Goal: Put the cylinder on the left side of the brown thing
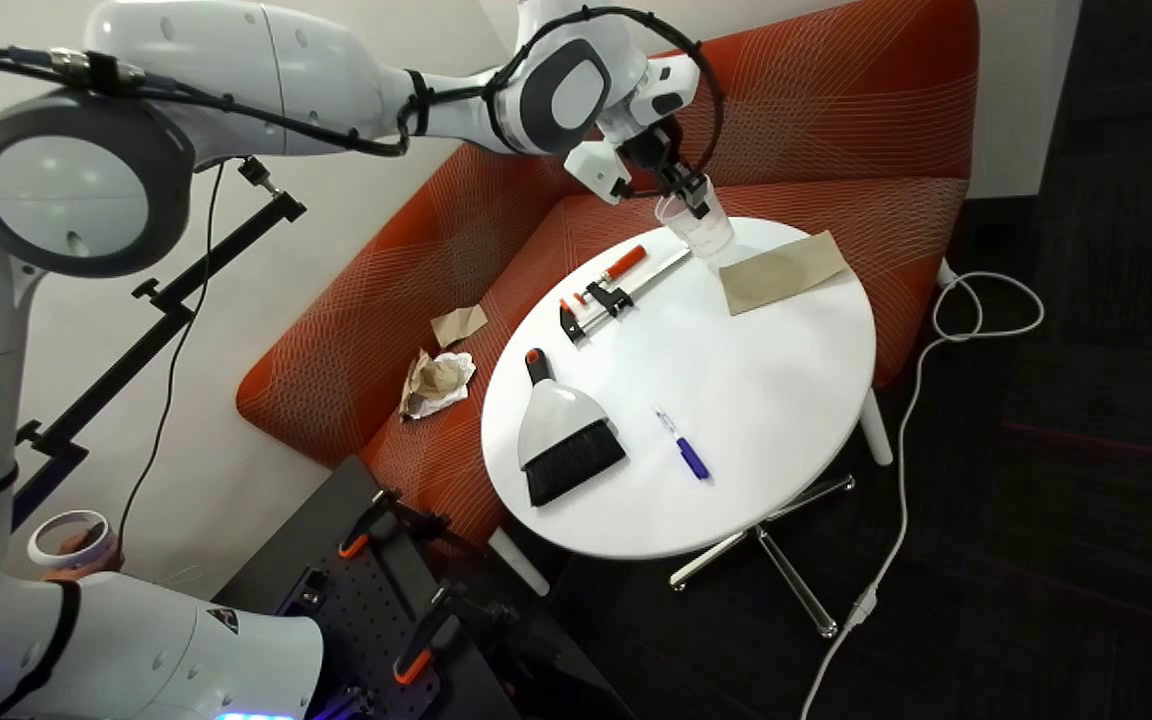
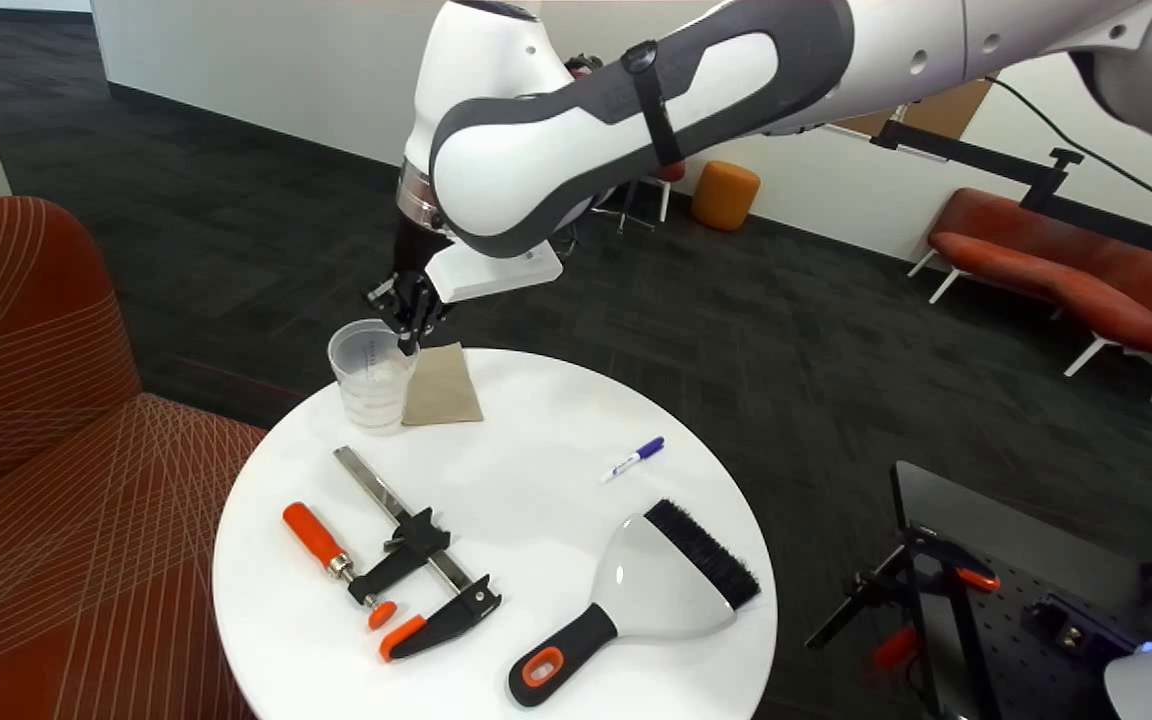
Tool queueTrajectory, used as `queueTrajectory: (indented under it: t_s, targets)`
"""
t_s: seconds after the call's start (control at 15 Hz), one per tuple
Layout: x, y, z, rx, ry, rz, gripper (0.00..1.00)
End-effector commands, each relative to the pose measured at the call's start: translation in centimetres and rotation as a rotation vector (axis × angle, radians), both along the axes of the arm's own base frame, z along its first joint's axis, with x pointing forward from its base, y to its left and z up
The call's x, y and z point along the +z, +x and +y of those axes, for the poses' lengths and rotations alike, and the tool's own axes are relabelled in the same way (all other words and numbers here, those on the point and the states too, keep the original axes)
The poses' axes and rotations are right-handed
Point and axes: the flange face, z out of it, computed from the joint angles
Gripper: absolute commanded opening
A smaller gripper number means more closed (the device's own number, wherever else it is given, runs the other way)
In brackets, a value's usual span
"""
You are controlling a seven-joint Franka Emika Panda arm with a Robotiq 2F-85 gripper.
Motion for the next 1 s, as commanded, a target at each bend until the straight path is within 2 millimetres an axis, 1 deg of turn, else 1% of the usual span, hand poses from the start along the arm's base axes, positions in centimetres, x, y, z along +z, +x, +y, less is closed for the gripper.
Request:
queueTrajectory:
  t_s: [0.0, 0.33, 0.4, 0.47, 0.6, 0.67, 0.87, 0.93]
  targets:
    - [-0.1, 0.9, -0.1, -0.031, 0.036, 0.032, 0.01]
    - [-1.0, 1.1, 0.3, -0.027, 0.05, 0.062, 0.01]
    - [-1.1, 1.1, 0.4, -0.026, 0.042, 0.065, 0.3]
    - [-1.2, 1.1, 0.4, -0.025, 0.035, 0.068, 0.31]
    - [-1.0, 1.1, 0.5, -0.025, 0.028, 0.063, 0.44]
    - [-0.5, 1.0, 0.6, -0.02, 0.032, 0.054, 0.53]
    - [1.4, 0.6, 1.3, 0.002, 0.039, 0.026, 0.74]
    - [2.3, 0.3, 1.7, 0.011, 0.042, 0.014, 0.83]
